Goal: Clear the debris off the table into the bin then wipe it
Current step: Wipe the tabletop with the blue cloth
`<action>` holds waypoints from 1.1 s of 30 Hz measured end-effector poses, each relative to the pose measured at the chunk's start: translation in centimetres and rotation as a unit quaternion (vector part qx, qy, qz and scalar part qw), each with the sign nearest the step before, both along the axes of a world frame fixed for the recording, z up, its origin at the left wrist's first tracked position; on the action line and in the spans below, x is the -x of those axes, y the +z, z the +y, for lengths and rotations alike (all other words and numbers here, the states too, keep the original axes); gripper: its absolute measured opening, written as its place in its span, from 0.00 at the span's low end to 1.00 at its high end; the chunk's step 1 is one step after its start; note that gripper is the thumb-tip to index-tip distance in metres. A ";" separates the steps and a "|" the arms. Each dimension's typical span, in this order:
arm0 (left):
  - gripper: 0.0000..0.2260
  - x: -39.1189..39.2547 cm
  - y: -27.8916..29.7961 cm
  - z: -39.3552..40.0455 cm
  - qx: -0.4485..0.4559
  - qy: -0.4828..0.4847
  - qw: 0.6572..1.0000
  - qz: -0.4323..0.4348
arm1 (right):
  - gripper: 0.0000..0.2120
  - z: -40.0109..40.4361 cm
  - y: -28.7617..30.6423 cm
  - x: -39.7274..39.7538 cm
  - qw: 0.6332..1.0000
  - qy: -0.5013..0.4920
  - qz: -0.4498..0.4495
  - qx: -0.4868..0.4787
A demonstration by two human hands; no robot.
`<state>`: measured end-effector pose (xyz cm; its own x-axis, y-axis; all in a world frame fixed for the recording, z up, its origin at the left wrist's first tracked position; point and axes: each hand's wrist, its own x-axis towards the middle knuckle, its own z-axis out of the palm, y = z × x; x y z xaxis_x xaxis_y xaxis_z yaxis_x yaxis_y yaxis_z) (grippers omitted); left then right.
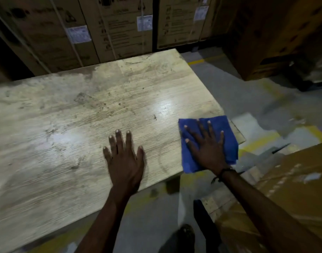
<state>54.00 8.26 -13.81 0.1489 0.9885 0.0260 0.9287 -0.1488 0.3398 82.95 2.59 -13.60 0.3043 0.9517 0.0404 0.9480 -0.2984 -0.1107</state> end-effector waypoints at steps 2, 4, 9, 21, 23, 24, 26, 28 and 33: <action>0.31 -1.6 0.0 1.1 -0.004 -0.003 1.000 -0.007 | 0.30 2.8 0.5 -3.7 0.999 -0.038 0.029 0.005; 0.31 -3.9 -0.1 3.0 -0.011 -0.004 1.000 -0.019 | 0.31 5.9 0.7 -4.1 0.997 -0.059 0.051 -0.003; 0.32 -8.9 -0.1 8.6 -0.001 0.004 1.000 -0.013 | 0.29 3.3 1.0 0.7 0.998 0.063 0.025 0.003; 0.30 -9.8 0.3 11.0 -0.028 0.044 0.999 -0.001 | 0.29 7.8 0.9 -5.7 0.999 0.018 0.036 0.004; 0.30 -9.8 0.1 11.0 -0.027 0.042 0.999 0.000 | 0.29 7.0 1.1 -2.9 0.997 0.083 0.007 0.009; 0.30 -9.7 0.1 11.0 -0.027 0.042 0.999 0.001 | 0.29 5.7 1.2 -1.5 0.993 0.120 0.001 0.013; 0.30 -9.6 0.2 11.0 -0.025 0.042 0.999 -0.001 | 0.29 2.6 1.5 -0.6 0.988 0.155 0.011 0.021; 0.29 -9.6 0.4 11.0 -0.022 0.042 0.999 -0.004 | 0.30 1.4 1.6 -2.2 0.989 0.144 0.008 0.038; 0.29 -9.7 0.8 10.8 -0.019 0.040 0.999 -0.006 | 0.30 9.2 1.5 -7.4 0.998 0.050 0.020 0.037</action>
